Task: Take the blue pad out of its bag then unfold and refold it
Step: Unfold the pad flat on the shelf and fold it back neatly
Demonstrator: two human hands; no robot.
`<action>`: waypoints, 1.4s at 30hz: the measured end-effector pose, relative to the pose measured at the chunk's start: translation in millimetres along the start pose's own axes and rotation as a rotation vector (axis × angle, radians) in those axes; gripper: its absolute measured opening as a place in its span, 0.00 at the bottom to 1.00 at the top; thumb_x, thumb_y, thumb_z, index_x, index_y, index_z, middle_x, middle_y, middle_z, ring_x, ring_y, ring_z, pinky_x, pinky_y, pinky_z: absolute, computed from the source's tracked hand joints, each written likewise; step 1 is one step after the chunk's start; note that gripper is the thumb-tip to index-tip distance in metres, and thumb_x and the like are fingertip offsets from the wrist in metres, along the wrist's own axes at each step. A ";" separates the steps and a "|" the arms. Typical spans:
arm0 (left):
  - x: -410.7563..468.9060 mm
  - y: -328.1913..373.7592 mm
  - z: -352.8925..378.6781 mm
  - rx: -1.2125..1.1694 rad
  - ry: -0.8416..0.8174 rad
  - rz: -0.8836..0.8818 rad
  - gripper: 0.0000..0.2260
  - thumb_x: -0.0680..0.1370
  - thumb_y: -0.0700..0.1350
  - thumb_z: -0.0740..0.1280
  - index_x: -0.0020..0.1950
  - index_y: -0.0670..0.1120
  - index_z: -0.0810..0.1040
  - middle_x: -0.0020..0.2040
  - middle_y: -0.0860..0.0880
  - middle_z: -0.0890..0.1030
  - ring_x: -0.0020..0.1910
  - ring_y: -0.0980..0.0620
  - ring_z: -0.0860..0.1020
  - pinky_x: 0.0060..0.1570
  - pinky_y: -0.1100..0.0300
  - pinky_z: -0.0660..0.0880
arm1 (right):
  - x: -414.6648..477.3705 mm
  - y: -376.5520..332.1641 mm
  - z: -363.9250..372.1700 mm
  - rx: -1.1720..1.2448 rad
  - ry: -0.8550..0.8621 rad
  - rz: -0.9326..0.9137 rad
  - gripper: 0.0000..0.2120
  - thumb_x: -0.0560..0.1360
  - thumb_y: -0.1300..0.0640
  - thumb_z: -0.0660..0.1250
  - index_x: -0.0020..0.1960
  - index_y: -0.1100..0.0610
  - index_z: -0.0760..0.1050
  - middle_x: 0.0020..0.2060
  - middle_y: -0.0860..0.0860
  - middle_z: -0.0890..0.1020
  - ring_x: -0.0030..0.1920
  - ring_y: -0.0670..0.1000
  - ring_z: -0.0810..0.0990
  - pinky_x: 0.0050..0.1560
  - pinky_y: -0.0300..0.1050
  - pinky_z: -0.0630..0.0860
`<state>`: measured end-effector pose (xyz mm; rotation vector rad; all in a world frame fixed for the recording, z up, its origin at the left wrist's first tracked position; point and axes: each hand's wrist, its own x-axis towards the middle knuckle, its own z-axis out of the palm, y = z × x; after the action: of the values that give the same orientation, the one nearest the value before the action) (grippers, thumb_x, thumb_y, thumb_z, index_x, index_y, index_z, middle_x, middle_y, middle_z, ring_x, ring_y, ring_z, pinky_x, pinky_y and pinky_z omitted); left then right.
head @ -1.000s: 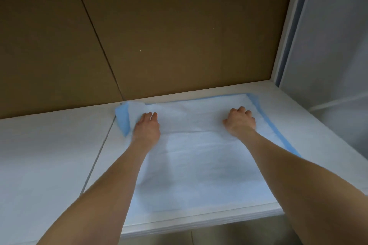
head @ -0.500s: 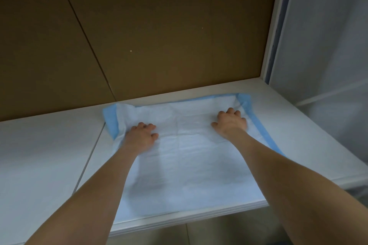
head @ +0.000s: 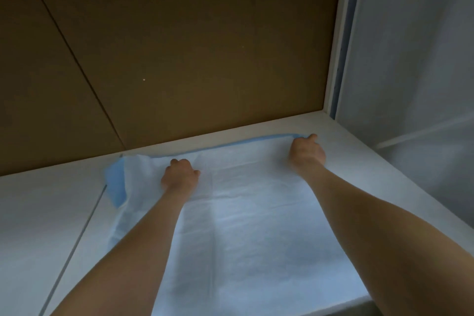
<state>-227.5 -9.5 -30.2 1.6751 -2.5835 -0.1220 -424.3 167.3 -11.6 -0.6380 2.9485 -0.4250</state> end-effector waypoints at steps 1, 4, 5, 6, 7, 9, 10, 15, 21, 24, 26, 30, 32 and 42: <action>1.8 2.4 2.3 0.007 0.020 -0.022 0.18 0.81 0.51 0.60 0.66 0.42 0.72 0.65 0.42 0.71 0.63 0.43 0.73 0.58 0.51 0.72 | 4.0 1.0 -0.3 -0.003 0.018 0.004 0.20 0.80 0.65 0.56 0.71 0.64 0.65 0.67 0.59 0.66 0.63 0.59 0.74 0.60 0.49 0.72; 6.2 6.9 6.3 0.049 0.044 -0.060 0.16 0.82 0.47 0.57 0.67 0.42 0.71 0.66 0.43 0.72 0.64 0.43 0.74 0.58 0.52 0.72 | 13.2 4.0 0.4 -0.008 0.056 0.002 0.20 0.78 0.65 0.60 0.70 0.63 0.67 0.64 0.59 0.70 0.62 0.58 0.75 0.58 0.48 0.74; 7.5 8.4 7.3 0.061 0.039 -0.059 0.15 0.82 0.45 0.56 0.67 0.42 0.70 0.66 0.44 0.71 0.64 0.44 0.74 0.58 0.52 0.72 | 15.2 4.0 1.8 -0.019 0.059 -0.012 0.19 0.78 0.66 0.60 0.69 0.63 0.68 0.63 0.59 0.72 0.62 0.58 0.75 0.58 0.48 0.74; 8.7 9.7 7.8 0.067 0.037 -0.055 0.15 0.82 0.43 0.55 0.68 0.42 0.69 0.66 0.44 0.71 0.63 0.44 0.74 0.57 0.53 0.72 | 17.0 4.6 2.5 -0.029 0.063 -0.028 0.19 0.77 0.67 0.60 0.68 0.63 0.70 0.62 0.59 0.74 0.62 0.58 0.76 0.58 0.48 0.75; 8.9 11.2 7.1 0.059 0.048 -0.047 0.15 0.82 0.42 0.55 0.67 0.42 0.69 0.66 0.44 0.70 0.62 0.44 0.75 0.56 0.53 0.73 | 18.3 4.6 2.4 -0.035 0.067 -0.042 0.18 0.77 0.67 0.60 0.67 0.62 0.71 0.61 0.59 0.75 0.61 0.58 0.76 0.57 0.48 0.75; 9.4 14.1 5.9 -0.004 0.116 -0.013 0.15 0.80 0.38 0.56 0.66 0.41 0.70 0.66 0.43 0.70 0.59 0.43 0.77 0.51 0.52 0.74 | 20.9 5.2 -1.3 -0.021 0.102 -0.041 0.18 0.77 0.67 0.60 0.67 0.63 0.70 0.61 0.60 0.74 0.60 0.59 0.76 0.56 0.49 0.75; 10.0 15.3 5.8 -0.050 0.163 0.009 0.14 0.80 0.36 0.56 0.65 0.41 0.71 0.65 0.43 0.70 0.56 0.42 0.79 0.49 0.52 0.75 | 23.0 6.3 -3.8 0.000 0.130 -0.026 0.19 0.77 0.67 0.60 0.68 0.64 0.68 0.62 0.60 0.73 0.60 0.60 0.76 0.56 0.50 0.75; 8.4 15.6 21.8 -0.132 0.158 0.127 0.14 0.82 0.44 0.55 0.66 0.45 0.72 0.65 0.43 0.69 0.62 0.43 0.72 0.55 0.51 0.72 | 26.9 15.3 -2.8 0.084 0.143 0.066 0.21 0.77 0.66 0.61 0.69 0.64 0.64 0.64 0.60 0.69 0.61 0.61 0.75 0.55 0.51 0.74; 15.9 -1.7 16.5 -0.012 0.149 0.098 0.19 0.83 0.50 0.52 0.73 0.47 0.64 0.71 0.42 0.64 0.70 0.43 0.63 0.65 0.49 0.66 | 23.0 8.3 3.4 0.026 0.213 -0.053 0.21 0.77 0.65 0.60 0.69 0.61 0.63 0.64 0.60 0.66 0.62 0.61 0.71 0.54 0.52 0.73; 23.3 -20.8 13.1 0.030 0.079 0.081 0.21 0.83 0.51 0.50 0.76 0.50 0.58 0.76 0.43 0.57 0.75 0.43 0.55 0.71 0.48 0.57 | 20.1 -3.2 19.7 -0.092 0.129 -0.326 0.21 0.80 0.54 0.58 0.72 0.55 0.63 0.68 0.57 0.66 0.68 0.60 0.65 0.65 0.54 0.67; 26.0 -36.2 16.3 0.078 0.013 0.054 0.22 0.82 0.53 0.48 0.77 0.52 0.56 0.77 0.44 0.54 0.76 0.44 0.52 0.73 0.46 0.52 | 19.2 -6.0 31.5 -0.145 -0.021 -0.323 0.24 0.81 0.45 0.52 0.74 0.53 0.61 0.73 0.56 0.62 0.73 0.59 0.58 0.71 0.53 0.59; 29.0 -54.9 17.5 0.059 -0.013 -0.015 0.24 0.82 0.57 0.48 0.77 0.53 0.55 0.78 0.43 0.48 0.77 0.42 0.49 0.74 0.45 0.50 | 16.6 -14.3 37.1 -0.150 -0.045 -0.180 0.28 0.82 0.44 0.47 0.77 0.58 0.56 0.76 0.59 0.53 0.76 0.60 0.51 0.75 0.53 0.52; 31.3 -56.6 15.5 0.027 -0.028 -0.051 0.24 0.81 0.58 0.48 0.77 0.54 0.55 0.78 0.41 0.47 0.76 0.41 0.50 0.73 0.46 0.53 | 12.4 -23.7 36.0 -0.144 -0.052 -0.201 0.29 0.82 0.43 0.47 0.78 0.55 0.51 0.77 0.58 0.49 0.77 0.61 0.47 0.75 0.56 0.51; 30.7 -67.3 4.4 -0.091 0.207 -0.010 0.17 0.82 0.44 0.56 0.70 0.43 0.71 0.71 0.41 0.65 0.70 0.41 0.65 0.66 0.49 0.65 | 0.9 -49.3 40.2 -0.078 -0.039 -0.251 0.29 0.81 0.42 0.51 0.77 0.53 0.53 0.77 0.57 0.49 0.77 0.61 0.45 0.74 0.61 0.49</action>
<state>-179.3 -64.7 -41.0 1.5791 -2.3819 -0.0623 -399.8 113.9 -35.8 -1.0194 2.8688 -0.3142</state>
